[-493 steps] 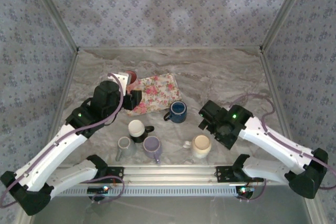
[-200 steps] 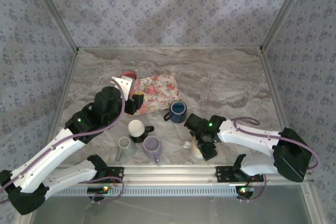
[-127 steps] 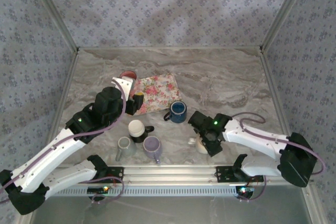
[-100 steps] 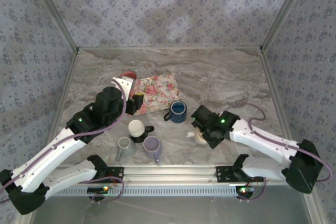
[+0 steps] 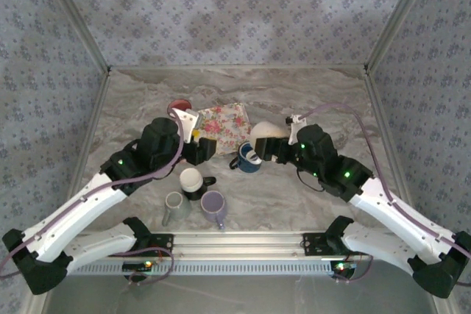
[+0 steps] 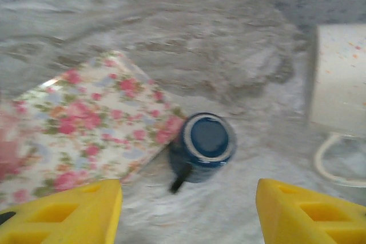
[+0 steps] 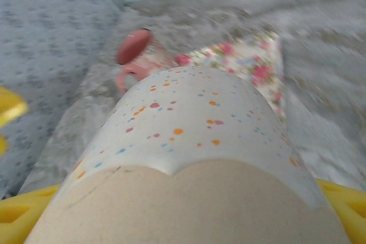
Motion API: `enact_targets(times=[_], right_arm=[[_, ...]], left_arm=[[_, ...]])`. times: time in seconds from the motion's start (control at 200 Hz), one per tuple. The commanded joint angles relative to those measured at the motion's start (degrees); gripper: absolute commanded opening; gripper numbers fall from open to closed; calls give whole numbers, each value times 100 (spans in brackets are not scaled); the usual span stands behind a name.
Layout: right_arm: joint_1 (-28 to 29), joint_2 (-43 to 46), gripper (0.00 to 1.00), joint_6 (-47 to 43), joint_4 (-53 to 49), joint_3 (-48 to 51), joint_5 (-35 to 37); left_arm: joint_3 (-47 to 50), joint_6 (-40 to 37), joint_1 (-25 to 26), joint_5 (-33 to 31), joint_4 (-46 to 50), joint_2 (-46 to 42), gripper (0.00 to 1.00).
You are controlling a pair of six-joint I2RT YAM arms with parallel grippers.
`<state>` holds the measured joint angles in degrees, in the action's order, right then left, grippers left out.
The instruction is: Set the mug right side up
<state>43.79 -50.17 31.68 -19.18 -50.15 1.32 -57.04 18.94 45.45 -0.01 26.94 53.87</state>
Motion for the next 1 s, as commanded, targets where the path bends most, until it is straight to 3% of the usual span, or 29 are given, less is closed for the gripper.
enact_targets(times=[0.0, 0.13, 0.26, 0.41, 0.72, 0.999], right_arm=[[-415, 210, 0, -1000, 1643, -105, -1237], [-1301, 27, 0, -404, 2732, 53, -2796], [-1773, -108, 0, 356, 4114, 454, -3764], [-1811, -268, 0, 835, 5075, 559, -4401], [-1562, -275, 0, 588, 5341, 532, -4454], [-1244, -353, 0, 122, 5148, 427, -4352]], left_arm=[[-31, 871, -233, 1599, -477, -19, 66], [931, 2186, -1019, 3396, -2543, -148, 72], [1331, 3006, -1371, 4301, -3990, -45, 74], [1387, 3413, -1370, 5137, -5052, 161, 74], [1574, 4614, -1277, 5502, -6850, 665, 71], [1271, 4496, -676, 5622, -6855, 866, 67]])
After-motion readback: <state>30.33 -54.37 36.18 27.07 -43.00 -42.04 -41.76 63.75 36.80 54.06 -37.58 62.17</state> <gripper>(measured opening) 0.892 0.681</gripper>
